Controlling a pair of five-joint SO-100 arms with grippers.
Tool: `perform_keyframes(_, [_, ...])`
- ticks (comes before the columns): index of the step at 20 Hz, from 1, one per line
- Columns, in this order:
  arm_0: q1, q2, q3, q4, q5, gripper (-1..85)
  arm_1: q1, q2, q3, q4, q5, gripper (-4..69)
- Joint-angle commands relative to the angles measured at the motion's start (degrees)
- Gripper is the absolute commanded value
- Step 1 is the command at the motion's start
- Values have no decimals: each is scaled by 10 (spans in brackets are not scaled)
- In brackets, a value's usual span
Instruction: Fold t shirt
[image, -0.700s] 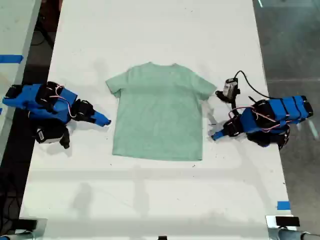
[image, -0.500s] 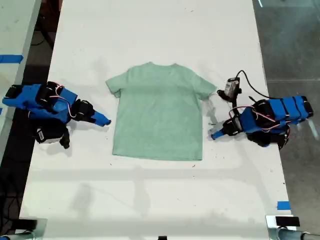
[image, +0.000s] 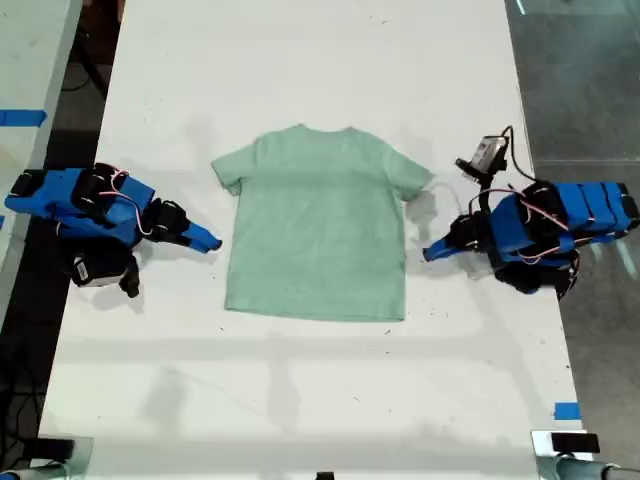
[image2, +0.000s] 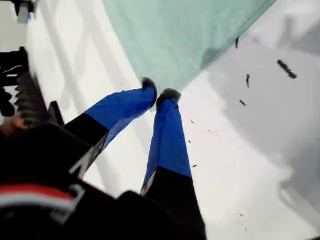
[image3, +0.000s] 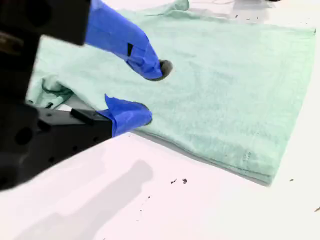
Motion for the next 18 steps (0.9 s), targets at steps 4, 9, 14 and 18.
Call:
perform_keyframes(4, [1, 4, -9, -4, 4, 111, 324, -433, -542, 162, -287, 79])
perform_keyframes(9, [2, 4, -9, -4, 4, 111, 493, -598, -553, 107, -357, 150])
perform_keyframes(14, [1, 4, -9, -4, 4, 111, 602, -650, -397, -51, -419, 244])
perform_keyframes(18, [1, 4, -9, -4, 4, 111, 633, -715, -296, -169, -429, 198])
